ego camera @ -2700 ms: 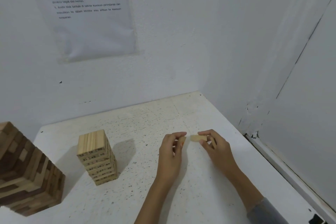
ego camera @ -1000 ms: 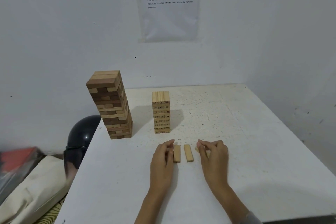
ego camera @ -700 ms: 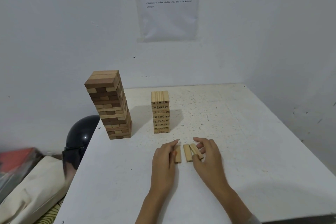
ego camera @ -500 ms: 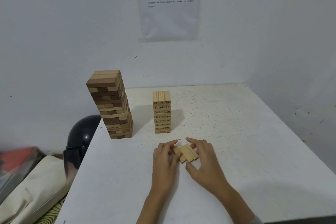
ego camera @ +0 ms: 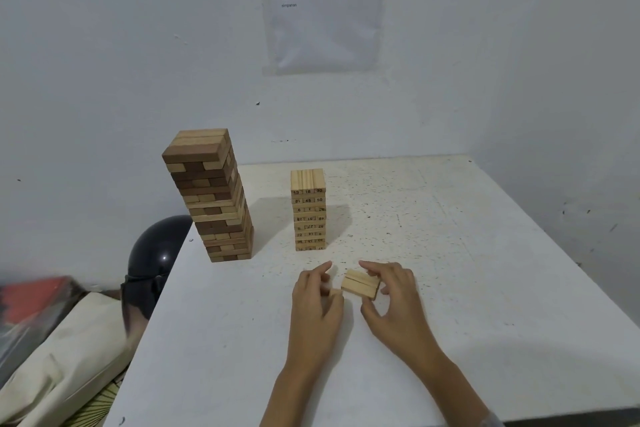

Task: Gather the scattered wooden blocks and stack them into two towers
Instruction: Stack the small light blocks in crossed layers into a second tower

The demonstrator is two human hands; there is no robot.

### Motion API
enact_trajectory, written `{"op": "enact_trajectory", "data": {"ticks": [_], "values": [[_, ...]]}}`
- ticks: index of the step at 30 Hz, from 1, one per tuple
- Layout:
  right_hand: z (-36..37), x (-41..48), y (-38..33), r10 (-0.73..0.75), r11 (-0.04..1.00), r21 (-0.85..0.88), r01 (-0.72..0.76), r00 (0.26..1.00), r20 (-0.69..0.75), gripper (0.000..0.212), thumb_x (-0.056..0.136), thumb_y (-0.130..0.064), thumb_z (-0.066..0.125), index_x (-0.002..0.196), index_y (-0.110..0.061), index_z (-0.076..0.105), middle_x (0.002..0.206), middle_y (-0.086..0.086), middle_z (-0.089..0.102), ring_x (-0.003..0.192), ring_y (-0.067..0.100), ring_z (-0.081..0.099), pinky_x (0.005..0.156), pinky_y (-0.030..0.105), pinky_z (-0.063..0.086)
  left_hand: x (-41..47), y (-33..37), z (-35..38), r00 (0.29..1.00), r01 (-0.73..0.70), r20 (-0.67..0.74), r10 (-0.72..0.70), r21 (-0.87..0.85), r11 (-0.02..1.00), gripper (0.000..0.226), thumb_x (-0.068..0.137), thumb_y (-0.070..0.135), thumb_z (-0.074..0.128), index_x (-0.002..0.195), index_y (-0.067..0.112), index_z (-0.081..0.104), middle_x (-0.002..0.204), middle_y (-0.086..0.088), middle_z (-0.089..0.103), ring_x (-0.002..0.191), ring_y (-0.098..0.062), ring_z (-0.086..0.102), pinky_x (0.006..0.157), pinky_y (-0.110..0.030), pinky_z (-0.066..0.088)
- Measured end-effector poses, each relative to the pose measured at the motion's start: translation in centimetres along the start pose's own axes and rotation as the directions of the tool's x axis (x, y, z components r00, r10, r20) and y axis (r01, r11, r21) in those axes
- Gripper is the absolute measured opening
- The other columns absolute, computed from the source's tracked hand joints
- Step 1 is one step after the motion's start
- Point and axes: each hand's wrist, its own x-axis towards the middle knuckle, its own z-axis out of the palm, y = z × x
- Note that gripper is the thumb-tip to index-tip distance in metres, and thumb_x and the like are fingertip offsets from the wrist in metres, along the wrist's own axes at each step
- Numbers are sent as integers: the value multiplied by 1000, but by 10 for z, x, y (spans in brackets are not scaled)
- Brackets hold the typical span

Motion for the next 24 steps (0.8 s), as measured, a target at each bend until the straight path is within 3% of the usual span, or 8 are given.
{"op": "enact_trajectory", "data": {"ticks": [4,8,11,18,21,24], "values": [[0,-1,0,3,1000,-3,-3,999,43,52,78,-8,61,124,-31,54,108,-12,50,107,1,39,84,9,36,-1,0,-13,992,69,117,-55,-118,991,41,81,30,45,121,33,53,112,7,54,94,1,52,81,-10,41],[-6,-2,-1,35,999,30,-38,995,98,56,80,-7,68,123,-37,49,110,-14,49,107,0,39,84,7,33,0,0,-21,974,81,219,-60,-89,993,37,90,21,48,126,29,50,117,4,54,99,-2,53,83,-13,44],[-9,-6,-8,46,998,38,-54,985,168,61,81,-13,69,124,-43,40,113,-20,43,109,-4,35,85,5,31,3,1,-19,980,97,179,-86,-49,994,42,93,2,54,127,26,48,114,1,53,99,-7,53,78,-10,44],[-7,-13,-16,-1,1000,-21,6,979,203,63,81,-38,70,132,-43,33,118,-25,38,112,-4,32,91,12,35,-1,11,-4,985,171,15,-171,-31,985,42,86,1,66,121,19,51,101,-4,51,86,-8,53,73,-7,44],[-10,-8,-16,17,1000,-7,-16,976,216,59,86,-28,68,129,-45,32,118,-30,40,109,-4,34,87,13,35,0,11,-5,984,176,19,-175,-32,984,36,89,5,63,120,19,52,103,-3,51,88,-8,54,73,-6,44],[-18,1,-14,43,998,21,-52,953,301,65,85,-11,62,130,-46,32,122,-22,47,108,-5,35,86,6,32,0,13,-10,982,182,60,-179,-39,983,36,93,5,55,124,21,48,114,1,45,99,-6,50,76,-3,41]]}}
